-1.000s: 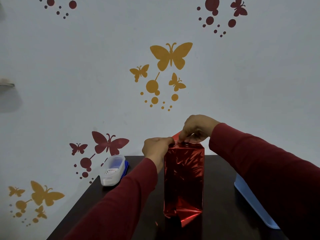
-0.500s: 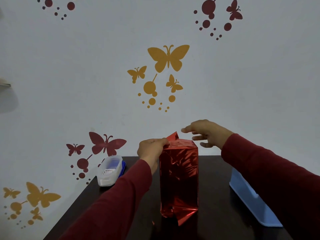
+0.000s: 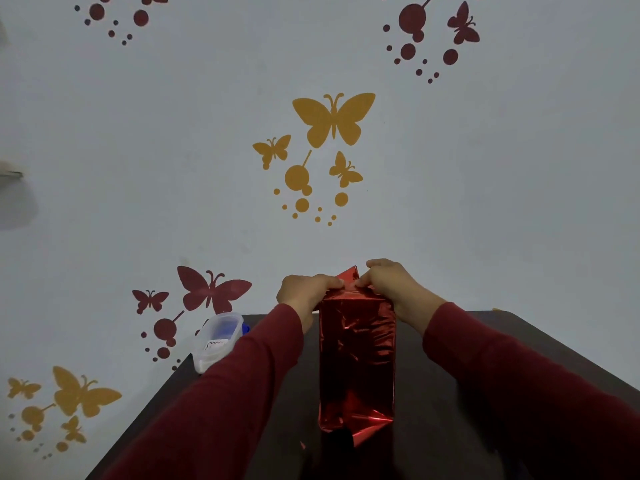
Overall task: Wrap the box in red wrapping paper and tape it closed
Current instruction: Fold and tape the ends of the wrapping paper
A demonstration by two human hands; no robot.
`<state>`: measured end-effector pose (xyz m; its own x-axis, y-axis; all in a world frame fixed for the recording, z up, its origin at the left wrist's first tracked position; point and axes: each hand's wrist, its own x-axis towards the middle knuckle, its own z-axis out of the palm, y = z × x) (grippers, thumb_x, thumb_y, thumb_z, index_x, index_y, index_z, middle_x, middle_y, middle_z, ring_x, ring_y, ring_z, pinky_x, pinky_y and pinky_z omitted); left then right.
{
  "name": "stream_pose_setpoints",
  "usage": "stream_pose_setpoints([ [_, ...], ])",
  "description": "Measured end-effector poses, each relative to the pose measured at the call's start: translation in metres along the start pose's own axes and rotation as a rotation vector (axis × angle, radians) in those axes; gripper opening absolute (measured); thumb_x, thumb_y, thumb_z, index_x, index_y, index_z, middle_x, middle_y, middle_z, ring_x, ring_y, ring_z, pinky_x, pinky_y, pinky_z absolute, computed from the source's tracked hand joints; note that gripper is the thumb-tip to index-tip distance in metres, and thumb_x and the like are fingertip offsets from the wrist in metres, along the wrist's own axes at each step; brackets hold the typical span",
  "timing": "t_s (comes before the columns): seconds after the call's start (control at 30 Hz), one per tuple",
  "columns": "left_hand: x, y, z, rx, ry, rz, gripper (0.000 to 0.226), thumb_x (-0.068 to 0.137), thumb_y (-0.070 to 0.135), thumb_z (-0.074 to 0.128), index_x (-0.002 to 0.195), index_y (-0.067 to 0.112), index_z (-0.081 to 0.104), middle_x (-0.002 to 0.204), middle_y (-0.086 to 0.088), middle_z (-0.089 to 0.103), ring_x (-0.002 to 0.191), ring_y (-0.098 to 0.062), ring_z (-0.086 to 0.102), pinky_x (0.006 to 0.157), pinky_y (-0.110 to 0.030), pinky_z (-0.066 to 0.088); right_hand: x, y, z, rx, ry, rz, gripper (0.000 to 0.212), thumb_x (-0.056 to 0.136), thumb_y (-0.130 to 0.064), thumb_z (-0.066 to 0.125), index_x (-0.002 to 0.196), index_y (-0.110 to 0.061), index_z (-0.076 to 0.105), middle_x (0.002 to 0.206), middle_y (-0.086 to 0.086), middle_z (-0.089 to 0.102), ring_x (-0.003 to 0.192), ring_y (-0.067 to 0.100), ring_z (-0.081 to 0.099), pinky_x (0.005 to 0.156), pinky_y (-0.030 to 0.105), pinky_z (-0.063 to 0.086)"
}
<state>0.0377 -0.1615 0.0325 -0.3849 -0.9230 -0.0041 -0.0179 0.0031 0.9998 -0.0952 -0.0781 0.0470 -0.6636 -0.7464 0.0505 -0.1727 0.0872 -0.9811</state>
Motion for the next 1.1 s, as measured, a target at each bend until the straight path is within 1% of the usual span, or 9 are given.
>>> stream_pose_setpoints([
  [0.1,0.004,-0.005,0.000,0.014,0.070,0.046,0.028,0.064,0.022,0.091,0.084,0.008,0.079,0.085,-0.008,0.078,0.080,-0.026,0.076,0.082,-0.039,0.063,0.002,0.001,0.001,-0.041,0.007,-0.041,0.062,0.083,-0.001,0.075,0.142,-0.001,0.055,0.137,0.023,0.061,0.124,0.038,0.061,0.107,0.052,0.051],
  [0.23,0.004,-0.006,0.000,0.078,0.151,0.095,0.015,0.080,0.016,0.070,0.073,0.003,0.066,0.076,-0.005,0.069,0.072,-0.025,0.065,0.069,-0.031,0.050,0.005,0.006,-0.002,0.039,0.045,-0.066,0.042,0.097,-0.006,0.057,0.139,-0.010,0.060,0.140,0.020,0.062,0.100,0.024,0.060,0.081,0.036,0.053],
  [0.3,-0.005,-0.003,-0.001,0.118,0.195,0.147,0.020,0.085,0.012,0.058,0.066,0.009,0.054,0.069,-0.006,0.057,0.065,-0.023,0.052,0.062,-0.031,0.039,0.001,0.010,-0.009,0.043,0.098,-0.092,0.041,0.098,-0.007,0.054,0.136,-0.017,0.064,0.136,0.014,0.065,0.099,0.022,0.060,0.085,0.036,0.051],
  [0.47,-0.052,-0.014,0.009,0.233,0.277,0.702,0.020,0.100,0.020,0.056,0.116,0.025,0.066,0.112,0.016,0.065,0.108,-0.005,0.056,0.088,-0.016,0.040,-0.031,0.026,-0.043,-0.041,0.269,-0.185,0.032,0.096,-0.019,0.061,0.126,-0.023,0.071,0.125,-0.005,0.069,0.118,0.016,0.064,0.104,0.039,0.051],
  [0.57,-0.073,-0.033,0.033,0.335,0.205,1.064,0.025,0.095,0.013,0.061,0.117,0.023,0.067,0.111,0.016,0.065,0.114,-0.004,0.053,0.096,-0.017,0.041,-0.058,0.043,-0.068,-0.048,0.291,-0.191,0.012,0.095,-0.026,0.067,0.099,-0.022,0.078,0.104,-0.009,0.075,0.095,0.009,0.074,0.088,0.033,0.056],
  [0.67,-0.088,-0.062,0.068,0.379,-0.019,1.288,0.021,0.092,0.009,0.064,0.112,0.014,0.069,0.109,0.007,0.067,0.110,-0.009,0.058,0.100,-0.027,0.047,-0.084,0.066,-0.099,-0.187,0.356,-0.209,0.023,0.092,-0.033,0.073,0.079,-0.015,0.077,0.075,-0.005,0.075,0.070,0.008,0.072,0.070,0.030,0.055],
  [0.77,-0.090,-0.098,0.111,0.425,-0.263,1.201,0.032,0.089,0.021,0.071,0.121,0.018,0.064,0.119,0.008,0.061,0.116,-0.008,0.055,0.099,-0.029,0.048,-0.099,0.095,-0.136,-0.371,0.467,-0.170,0.039,0.090,-0.035,0.074,0.066,-0.004,0.070,0.051,-0.003,0.063,0.044,0.005,0.053,0.053,0.025,0.044],
  [0.93,-0.083,-0.136,0.168,0.521,-0.581,0.961,0.086,0.077,0.045,0.084,0.148,0.030,0.038,0.147,0.017,0.034,0.134,-0.003,0.035,0.106,-0.024,0.037,-0.102,0.121,-0.187,-0.656,0.510,0.058,0.037,0.082,-0.029,0.066,0.052,-0.017,0.049,0.051,0.006,0.049,0.051,0.020,0.046,0.050,0.032,0.040],
  [1.1,-0.081,-0.155,0.205,0.469,-0.561,0.898,0.096,0.075,0.034,0.085,0.155,0.026,0.032,0.156,0.012,0.031,0.136,0.003,0.031,0.111,-0.022,0.035,-0.095,0.137,-0.205,-0.261,0.332,0.362,0.032,0.083,-0.034,0.074,0.098,-0.006,0.068,0.100,0.012,0.068,0.081,0.031,0.069,0.057,0.040,0.059],
])
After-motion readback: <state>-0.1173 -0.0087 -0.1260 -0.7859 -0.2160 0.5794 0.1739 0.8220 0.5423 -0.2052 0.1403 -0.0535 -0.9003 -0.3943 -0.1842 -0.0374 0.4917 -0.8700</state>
